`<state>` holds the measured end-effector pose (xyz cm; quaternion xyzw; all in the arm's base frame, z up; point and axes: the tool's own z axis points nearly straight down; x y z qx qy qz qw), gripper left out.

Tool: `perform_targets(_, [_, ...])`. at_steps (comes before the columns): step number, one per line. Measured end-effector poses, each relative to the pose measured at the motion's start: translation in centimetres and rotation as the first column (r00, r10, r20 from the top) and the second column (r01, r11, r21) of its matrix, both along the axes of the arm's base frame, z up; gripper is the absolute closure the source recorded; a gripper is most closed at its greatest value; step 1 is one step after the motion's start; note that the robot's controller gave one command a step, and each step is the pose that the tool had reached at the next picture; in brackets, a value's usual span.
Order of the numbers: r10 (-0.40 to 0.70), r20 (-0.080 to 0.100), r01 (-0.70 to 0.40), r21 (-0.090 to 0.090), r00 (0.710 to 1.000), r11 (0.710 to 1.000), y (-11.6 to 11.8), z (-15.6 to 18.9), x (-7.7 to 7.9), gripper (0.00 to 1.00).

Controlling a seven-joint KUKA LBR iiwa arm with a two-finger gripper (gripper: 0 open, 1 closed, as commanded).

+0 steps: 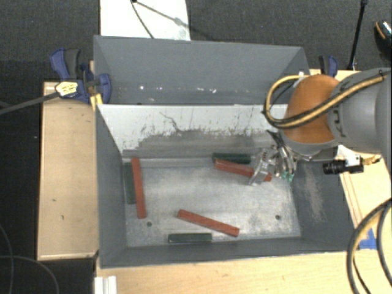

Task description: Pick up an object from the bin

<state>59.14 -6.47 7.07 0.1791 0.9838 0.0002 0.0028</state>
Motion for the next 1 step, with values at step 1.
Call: perform_targets(1, [-0.015,0.005,0.015,0.001,1.000,1.000,2.66,13.33,-2.77,1.00])
